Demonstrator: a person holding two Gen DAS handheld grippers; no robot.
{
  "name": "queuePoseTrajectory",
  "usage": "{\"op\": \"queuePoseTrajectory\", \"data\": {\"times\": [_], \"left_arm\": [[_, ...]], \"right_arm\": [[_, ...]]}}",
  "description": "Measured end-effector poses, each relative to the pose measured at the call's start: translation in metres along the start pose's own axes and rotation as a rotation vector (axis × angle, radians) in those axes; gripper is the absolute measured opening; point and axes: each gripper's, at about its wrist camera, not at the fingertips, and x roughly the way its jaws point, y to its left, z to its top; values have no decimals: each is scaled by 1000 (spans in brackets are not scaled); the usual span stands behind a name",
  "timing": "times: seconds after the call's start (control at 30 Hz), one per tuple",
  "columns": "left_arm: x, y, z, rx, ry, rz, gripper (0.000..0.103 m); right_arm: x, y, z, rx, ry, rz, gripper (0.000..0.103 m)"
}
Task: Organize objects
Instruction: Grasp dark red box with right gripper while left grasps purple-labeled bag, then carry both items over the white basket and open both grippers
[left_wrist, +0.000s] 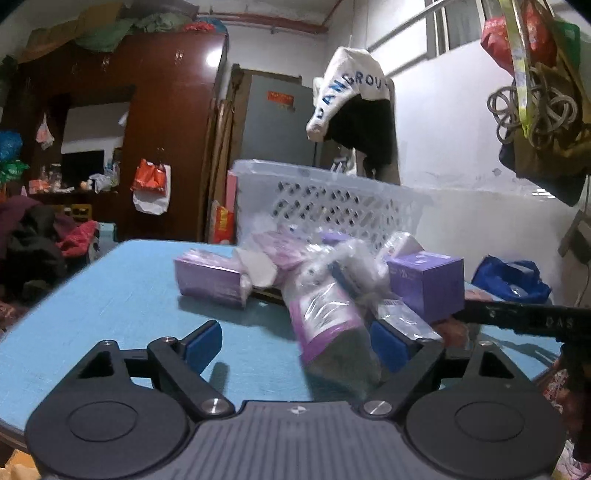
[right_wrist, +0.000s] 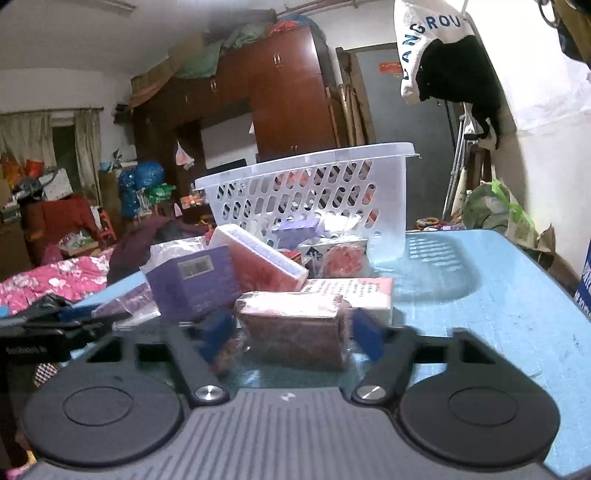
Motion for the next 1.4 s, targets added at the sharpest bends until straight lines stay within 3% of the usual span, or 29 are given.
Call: {"op": "queuePoseTrajectory", "data": {"times": [0.1,0.17,0.33,0.37,0.4,0.43,0.7,1.13,1.3,1.4], "left_arm": [[3,-3,-3,-9,16,2,89],[3,-3,-4,-12,15,-3,83],[7,-8,-4,-4,20,5,61],[8,-9,-5,3,24,6,56],[7,-11,-6,7,17,7,40],[5,-9,-6,4,14,2,37],[-18,7,-4,-38,-80,3,36],[-25,22,3,-78,-119,-9,37],[-24,23,27,-76,-150,-45,37],[-11,24,71,-67,-181,-105,37]], "right_arm": [[-3,-2,-1,8,-3,0,64],[-6,-2,-1,8,-12,-10,65],[0,0,1,0,-1,-20,68],[1,0,1,1,1,-23,64],[1,-1,1,2,4,-20,63],[-1,0,1,0,4,-13,63],[-27,-7,8,2,-56,-25,63],[-29,-20,17,24,-82,-52,63],[-27,-19,43,-1,-133,-40,63],[-20,-14,75,-46,-179,-14,63]]}}
